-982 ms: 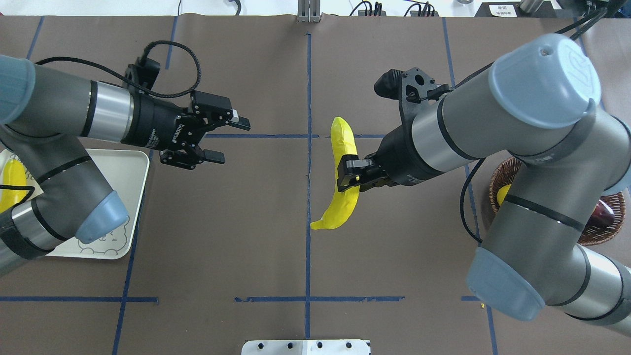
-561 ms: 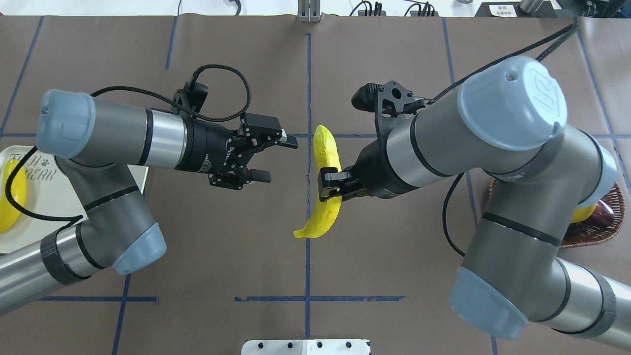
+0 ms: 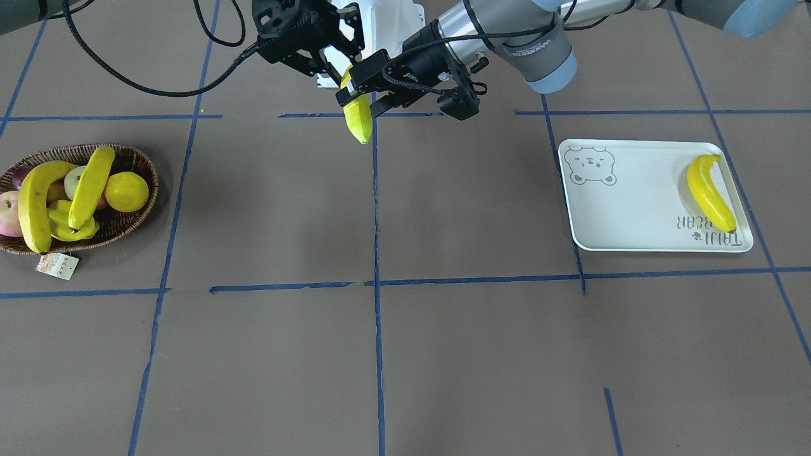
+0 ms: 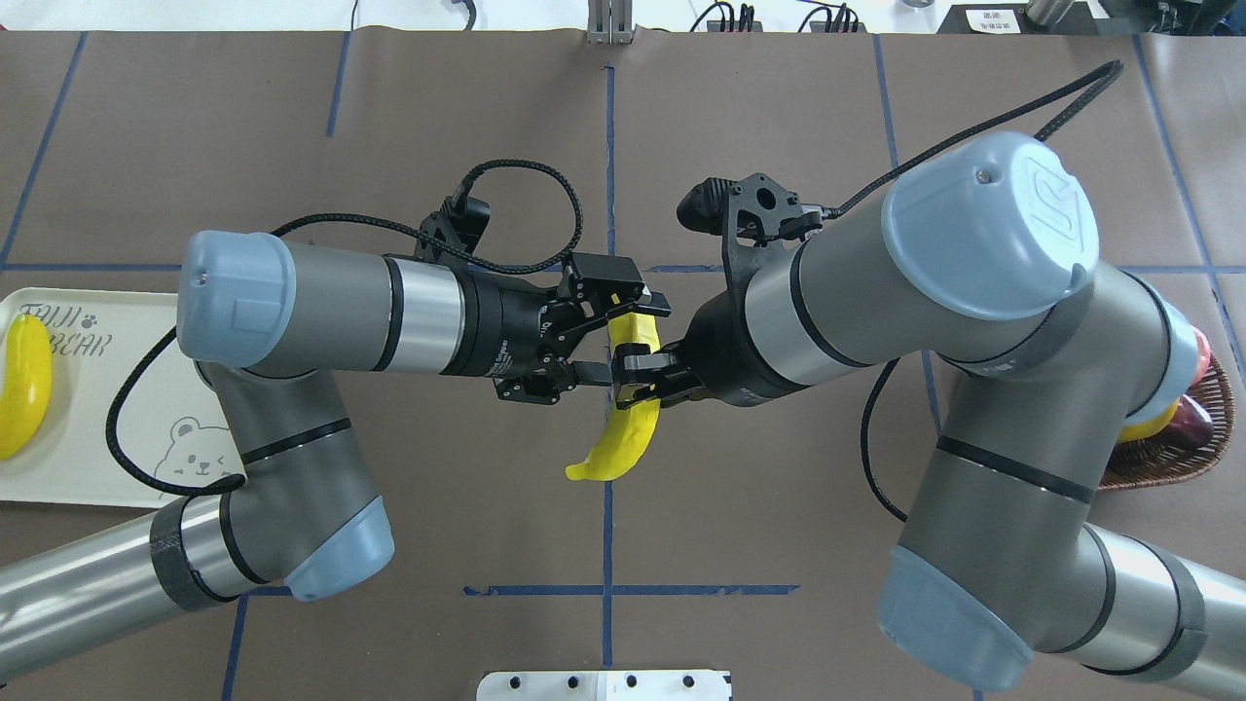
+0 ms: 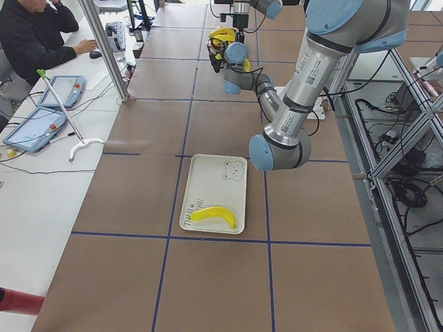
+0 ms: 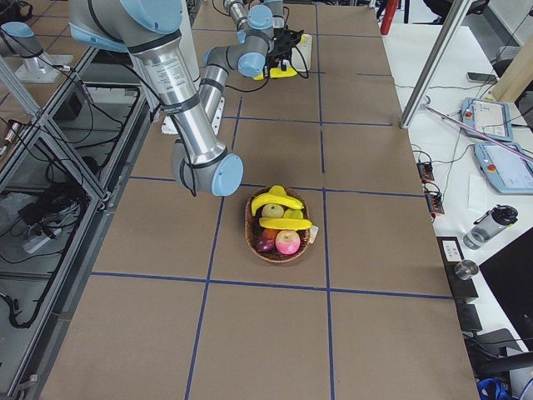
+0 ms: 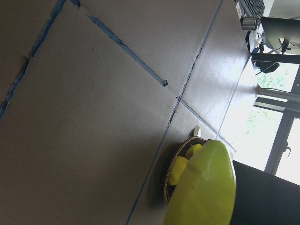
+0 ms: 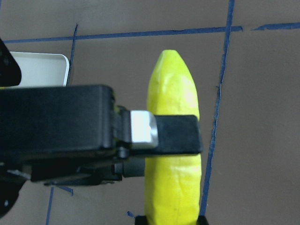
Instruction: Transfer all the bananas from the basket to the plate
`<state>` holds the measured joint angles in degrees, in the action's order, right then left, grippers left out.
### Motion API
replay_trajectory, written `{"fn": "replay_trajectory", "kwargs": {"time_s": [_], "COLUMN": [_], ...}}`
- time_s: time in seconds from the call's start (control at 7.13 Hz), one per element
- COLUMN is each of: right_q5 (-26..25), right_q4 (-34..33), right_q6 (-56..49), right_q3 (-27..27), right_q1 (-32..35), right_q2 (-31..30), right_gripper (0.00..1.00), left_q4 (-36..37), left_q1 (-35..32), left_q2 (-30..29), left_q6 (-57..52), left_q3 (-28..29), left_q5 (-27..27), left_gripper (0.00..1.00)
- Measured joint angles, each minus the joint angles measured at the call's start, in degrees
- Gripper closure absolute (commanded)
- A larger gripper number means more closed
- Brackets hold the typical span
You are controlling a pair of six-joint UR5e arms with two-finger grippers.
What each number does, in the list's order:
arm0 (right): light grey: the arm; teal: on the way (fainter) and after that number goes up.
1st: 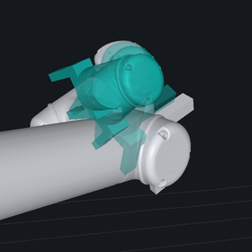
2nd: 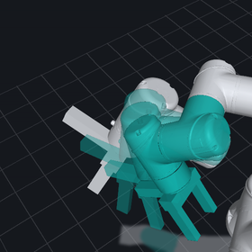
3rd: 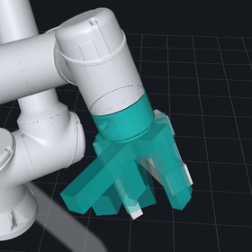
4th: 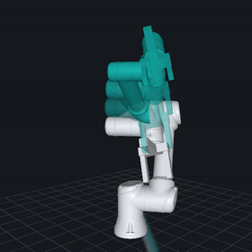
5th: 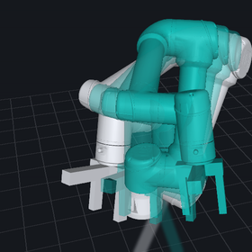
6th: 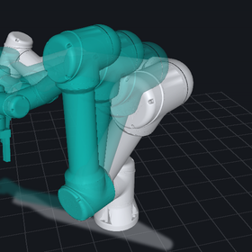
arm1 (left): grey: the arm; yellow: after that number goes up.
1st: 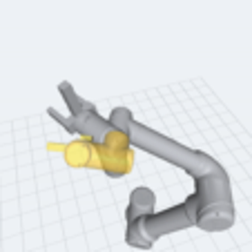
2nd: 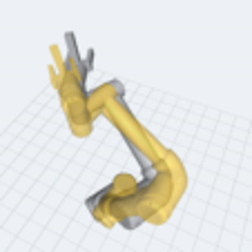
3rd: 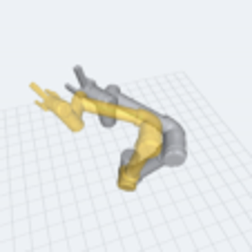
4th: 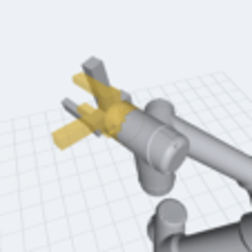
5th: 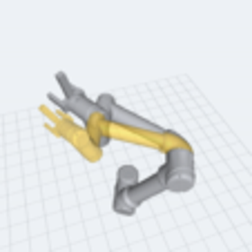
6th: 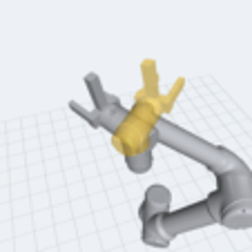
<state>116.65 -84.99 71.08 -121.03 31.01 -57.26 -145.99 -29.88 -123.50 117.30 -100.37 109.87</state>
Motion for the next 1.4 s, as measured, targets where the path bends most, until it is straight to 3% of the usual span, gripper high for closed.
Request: {"fn": "replay_trajectory", "kwargs": {"time_s": [0.14,0.28,0.42,0.56,1.12,1.4], "right_q5": [0.0,0.0,0.1,0.1,0.1,0.2], "right_q4": [0.0,0.0,0.0,0.0,0.0,-0.1], "right_q6": [0.0,0.1,0.1,0.1,0.2,0.2], "right_q3": [0.0,0.0,-0.1,-0.2,-0.7,-1.9], "right_q1": [0.0,0.0,0.0,0.0,0.2,0.5], "right_q2": [0.0,0.0,0.0,0.0,-0.2,-0.6], "right_gripper": [0.99,0.98,0.66,0.01,0.00,0.00], "left_q4": [0.1,0.2,0.2,0.2,0.3,2.6], "left_q1": [0.4,0.4,0.4,0.4,-0.4,-3.5], "left_q2": [-0.2,-0.1,0.0,0.2,0.8,2.3], "left_q6": [0.0,-0.1,-0.2,-0.4,-0.6,-0.7], "left_q3": [0.0,-0.1,-0.2,-0.3,-0.8,-0.9], "left_q5": [-0.5,-0.7,-0.7,-0.6,-0.3,2.5], "left_gripper": [0.33,0.88,1.00,1.00,1.00,1.00]}}
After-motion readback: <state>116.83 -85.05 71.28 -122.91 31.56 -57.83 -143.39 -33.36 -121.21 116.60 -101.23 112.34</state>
